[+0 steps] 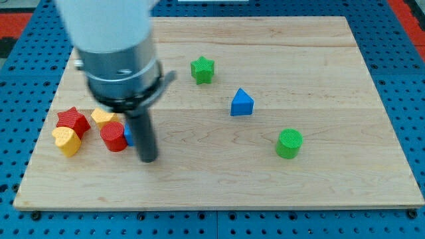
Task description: Move the blue cube diagonally to the green circle
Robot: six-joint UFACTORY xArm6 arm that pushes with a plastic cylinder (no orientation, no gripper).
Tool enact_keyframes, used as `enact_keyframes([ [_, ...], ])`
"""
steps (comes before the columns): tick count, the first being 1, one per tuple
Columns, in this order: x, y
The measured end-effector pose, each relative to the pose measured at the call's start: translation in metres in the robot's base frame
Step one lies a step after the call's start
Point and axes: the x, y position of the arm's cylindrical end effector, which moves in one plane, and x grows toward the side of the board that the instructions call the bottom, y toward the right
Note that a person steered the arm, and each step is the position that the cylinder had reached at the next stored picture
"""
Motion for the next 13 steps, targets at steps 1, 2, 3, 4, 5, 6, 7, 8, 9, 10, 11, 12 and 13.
enact_keyframes([
  [1,-0.008,-0.056],
  [2,-0.036,-0.064],
  [3,-0.064,-0.074],
  [4,-0.064,-0.036],
  [5,-0.029,0.004],
  [6,-0.005,0.051],
  [7,-0.005,0.15],
  [8,0.003,0.234],
  [9,0.009,0.178],
  [10,0.033,0.185],
  [11,0.044,0.256],
  [12,0.045,0.289],
  [13,0.058,0.254],
])
